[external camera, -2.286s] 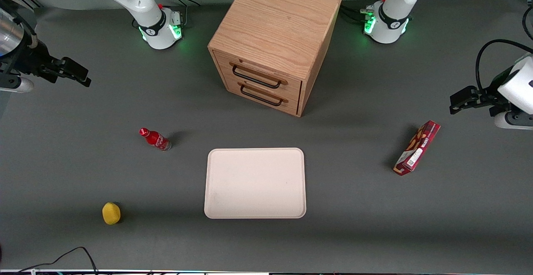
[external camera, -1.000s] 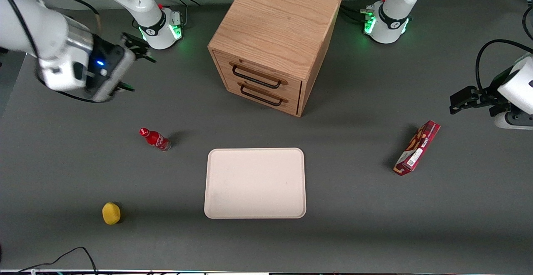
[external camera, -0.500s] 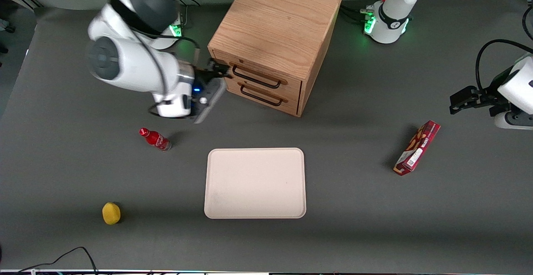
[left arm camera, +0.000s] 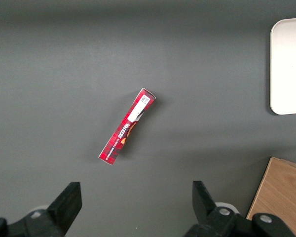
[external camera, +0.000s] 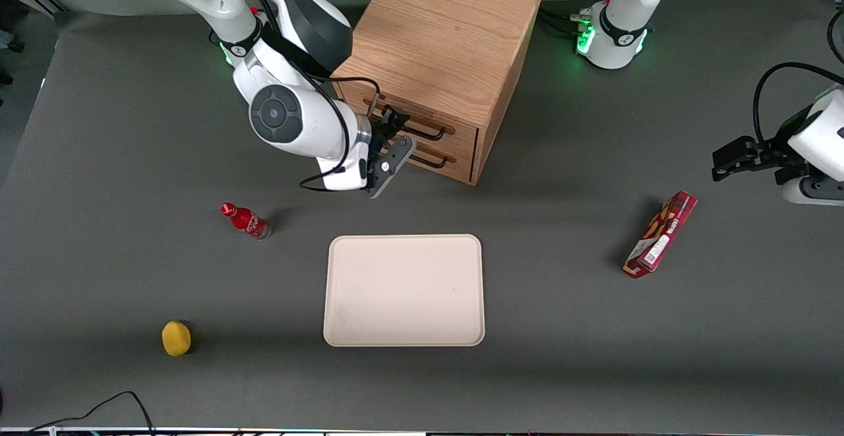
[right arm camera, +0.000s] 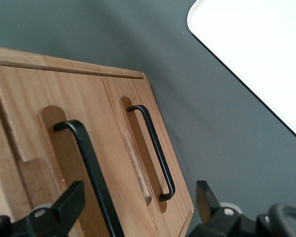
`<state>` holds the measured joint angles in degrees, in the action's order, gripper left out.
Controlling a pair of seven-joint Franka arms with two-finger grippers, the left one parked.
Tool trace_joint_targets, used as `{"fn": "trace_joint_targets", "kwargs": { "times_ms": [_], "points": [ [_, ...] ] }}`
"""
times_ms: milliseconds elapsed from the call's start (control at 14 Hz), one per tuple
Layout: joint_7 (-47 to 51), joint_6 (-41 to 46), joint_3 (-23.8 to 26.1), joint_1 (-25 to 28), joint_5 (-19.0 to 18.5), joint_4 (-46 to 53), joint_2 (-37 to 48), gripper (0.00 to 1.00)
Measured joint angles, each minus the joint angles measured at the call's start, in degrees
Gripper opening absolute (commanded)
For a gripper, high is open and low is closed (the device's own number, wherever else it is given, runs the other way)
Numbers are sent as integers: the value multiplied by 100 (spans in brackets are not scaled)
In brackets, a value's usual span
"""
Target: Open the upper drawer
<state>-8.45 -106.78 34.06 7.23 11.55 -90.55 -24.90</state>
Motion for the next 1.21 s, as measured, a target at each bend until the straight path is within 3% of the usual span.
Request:
{"fn": "trace_joint_targets", "kwargs": {
  "times_ms": [571,1214],
  "points": [
    [187,-118,148,46,-4,-260,-1,100],
    [245,-232,194,48,-311,-528,-1,100]
  ]
}}
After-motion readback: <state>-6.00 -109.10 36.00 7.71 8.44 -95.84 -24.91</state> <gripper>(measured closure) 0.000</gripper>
